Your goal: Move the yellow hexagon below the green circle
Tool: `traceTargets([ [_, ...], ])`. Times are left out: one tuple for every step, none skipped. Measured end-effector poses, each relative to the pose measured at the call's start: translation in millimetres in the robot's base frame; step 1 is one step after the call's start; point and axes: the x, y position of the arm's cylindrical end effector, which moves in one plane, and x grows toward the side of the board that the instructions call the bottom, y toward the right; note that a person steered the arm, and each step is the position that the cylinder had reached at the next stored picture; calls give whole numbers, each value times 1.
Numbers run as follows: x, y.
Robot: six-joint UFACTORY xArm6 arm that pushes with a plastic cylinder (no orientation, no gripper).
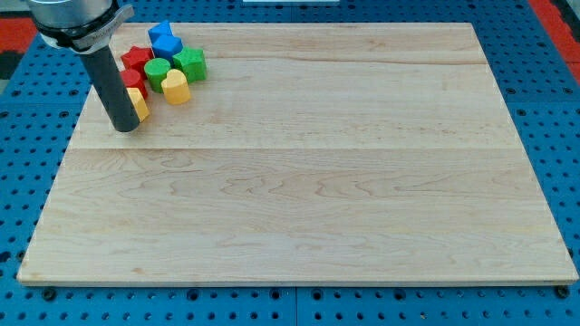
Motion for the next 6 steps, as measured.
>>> traceTargets([
  [28,-16],
  [49,-62],
  [25,-61],
  [4,-15],
  [-20,16],
  [-34,49],
])
